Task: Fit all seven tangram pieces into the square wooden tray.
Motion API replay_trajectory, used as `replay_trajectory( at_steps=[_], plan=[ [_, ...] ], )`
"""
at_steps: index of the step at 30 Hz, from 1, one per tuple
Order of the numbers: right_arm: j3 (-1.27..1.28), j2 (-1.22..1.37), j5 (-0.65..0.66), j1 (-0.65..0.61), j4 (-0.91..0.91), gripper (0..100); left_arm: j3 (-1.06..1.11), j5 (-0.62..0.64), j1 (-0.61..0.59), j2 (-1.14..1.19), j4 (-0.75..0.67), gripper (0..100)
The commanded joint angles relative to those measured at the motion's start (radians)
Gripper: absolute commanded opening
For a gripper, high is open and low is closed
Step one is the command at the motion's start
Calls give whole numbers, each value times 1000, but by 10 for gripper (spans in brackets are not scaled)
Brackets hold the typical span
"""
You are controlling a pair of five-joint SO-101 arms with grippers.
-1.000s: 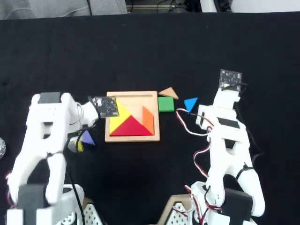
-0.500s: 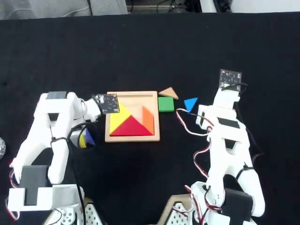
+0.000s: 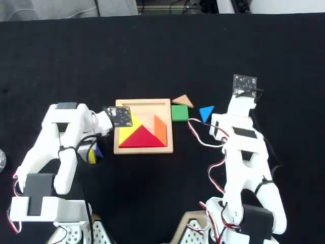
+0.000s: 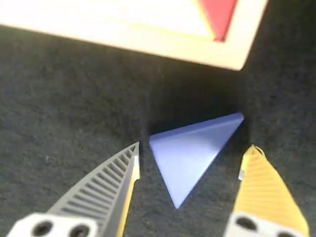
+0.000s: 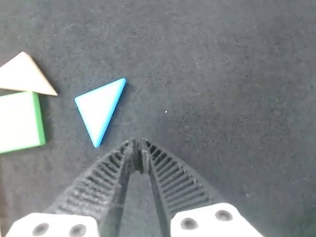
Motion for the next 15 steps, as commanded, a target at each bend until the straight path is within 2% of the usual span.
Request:
replay_trajectory(
  at_steps=[1, 4, 15],
  plan=[
    [-7, -35, 21, -15, -18, 15, -12, -258, 21, -6, -20, 317],
    [-7, -35, 23, -17, -18, 15, -1, -258, 21, -5, -63, 317],
    [-7, -35, 25, -17, -18, 15, 31, -261, 19, -3, -57, 316]
  ],
)
